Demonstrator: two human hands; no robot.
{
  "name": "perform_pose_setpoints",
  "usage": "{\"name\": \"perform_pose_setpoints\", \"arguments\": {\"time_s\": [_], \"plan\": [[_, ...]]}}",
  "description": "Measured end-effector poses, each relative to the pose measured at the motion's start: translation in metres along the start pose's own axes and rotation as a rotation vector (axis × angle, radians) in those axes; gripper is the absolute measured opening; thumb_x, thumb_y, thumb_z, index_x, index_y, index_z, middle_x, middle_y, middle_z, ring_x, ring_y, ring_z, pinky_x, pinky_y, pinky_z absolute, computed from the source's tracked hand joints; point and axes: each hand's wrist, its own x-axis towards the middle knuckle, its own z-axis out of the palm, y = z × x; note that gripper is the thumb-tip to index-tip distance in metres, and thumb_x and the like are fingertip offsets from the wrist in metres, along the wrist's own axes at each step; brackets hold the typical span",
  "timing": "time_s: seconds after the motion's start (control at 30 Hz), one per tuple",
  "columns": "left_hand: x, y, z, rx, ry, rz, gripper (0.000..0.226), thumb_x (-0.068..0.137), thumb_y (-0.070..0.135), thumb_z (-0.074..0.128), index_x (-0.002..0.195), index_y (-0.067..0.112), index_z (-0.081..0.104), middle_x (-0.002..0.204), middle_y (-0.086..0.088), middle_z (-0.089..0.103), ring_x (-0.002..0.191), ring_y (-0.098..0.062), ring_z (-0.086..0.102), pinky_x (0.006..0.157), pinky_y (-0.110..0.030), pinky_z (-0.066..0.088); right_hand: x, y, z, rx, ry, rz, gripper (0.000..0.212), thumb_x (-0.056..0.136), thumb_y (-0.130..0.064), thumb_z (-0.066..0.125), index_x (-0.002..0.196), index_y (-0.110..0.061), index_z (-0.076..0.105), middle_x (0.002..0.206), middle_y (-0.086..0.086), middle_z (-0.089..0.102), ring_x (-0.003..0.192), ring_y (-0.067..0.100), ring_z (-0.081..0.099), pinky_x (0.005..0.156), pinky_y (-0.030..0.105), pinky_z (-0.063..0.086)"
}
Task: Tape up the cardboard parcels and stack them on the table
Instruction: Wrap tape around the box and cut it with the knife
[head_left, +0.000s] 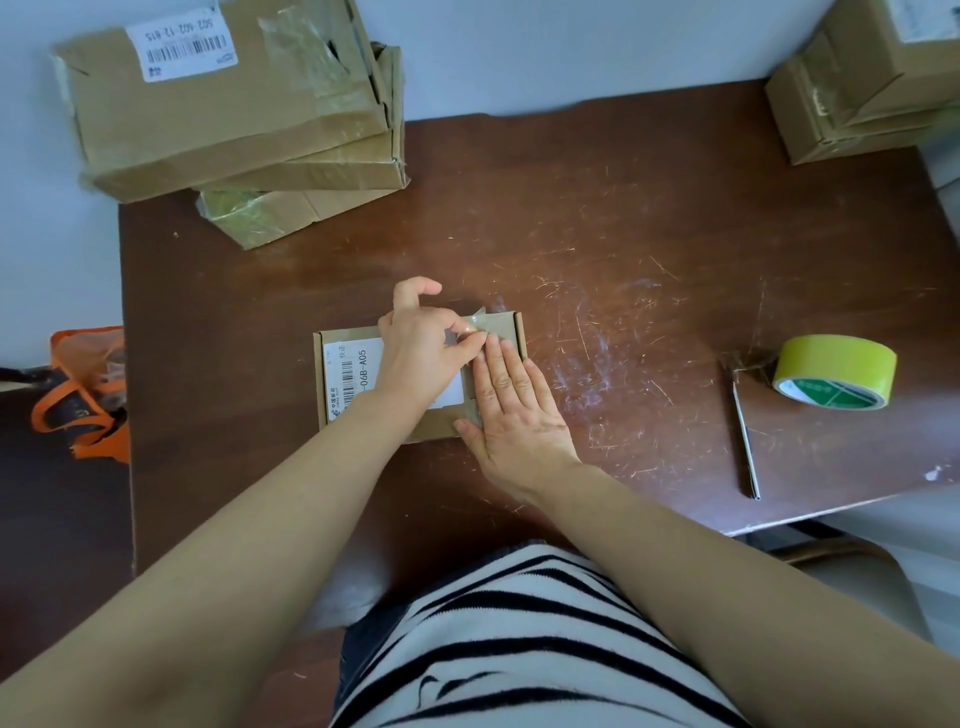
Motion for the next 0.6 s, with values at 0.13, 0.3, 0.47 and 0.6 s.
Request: {"name": "perform_pose_setpoints", "arguments": {"time_s": [0.13, 0.3, 0.47, 0.6], "plan": [[0.012, 0.003, -0.011, -0.137, 0.014, -0.077, 0.043, 0.065, 0.025, 0.087, 0.092, 0.016, 0.055, 0.112, 0.007, 0.036, 0.091, -0.003, 0.063, 0.083, -0.018, 0.046, 0.0, 0.0, 0.001, 0.006, 0.002, 0.001, 0.065, 0.095, -0.051, -0.001, 0.137, -0.011, -0.032, 0.141, 0.003, -0.044, 0.131, 0.016, -0.043, 0.103, 0.029, -0.035], [0.024, 0.001, -0.019, -0.137, -0.094, -0.104, 0.035, 0.081, 0.018, 0.074, 0.101, 0.019, 0.045, 0.112, -0.001, 0.043, 0.073, -0.005, 0.061, 0.072, -0.021, 0.046, 0.0, 0.001, 0.003, 0.012, 0.007, 0.005, 0.065, 0.097, -0.051, 0.0, 0.136, -0.011, -0.033, 0.141, 0.003, -0.044, 0.132, 0.018, -0.042, 0.105, 0.031, -0.032], [-0.006, 0.002, -0.018, 0.126, 0.155, 0.357, 0.033, 0.09, -0.001, 0.042, 0.111, 0.008, 0.066, 0.116, -0.01, 0.063, 0.11, -0.029, 0.058, 0.098, -0.037, 0.034, -0.001, 0.002, 0.003, 0.043, 0.007, -0.011, 0.066, 0.099, -0.049, 0.008, 0.14, -0.01, -0.027, 0.146, 0.005, -0.037, 0.131, 0.017, -0.042, 0.104, 0.029, -0.034], [-0.022, 0.006, 0.001, 0.385, -0.19, 0.495, 0.044, 0.104, 0.024, 0.029, 0.146, 0.014, 0.036, 0.151, -0.001, 0.037, 0.142, -0.015, 0.028, 0.115, -0.032, 0.009, -0.001, 0.001, 0.002, 0.124, 0.004, -0.029, 0.066, 0.099, -0.05, 0.01, 0.142, -0.011, -0.023, 0.147, 0.004, -0.033, 0.129, 0.014, -0.043, 0.105, 0.028, -0.033]]}}
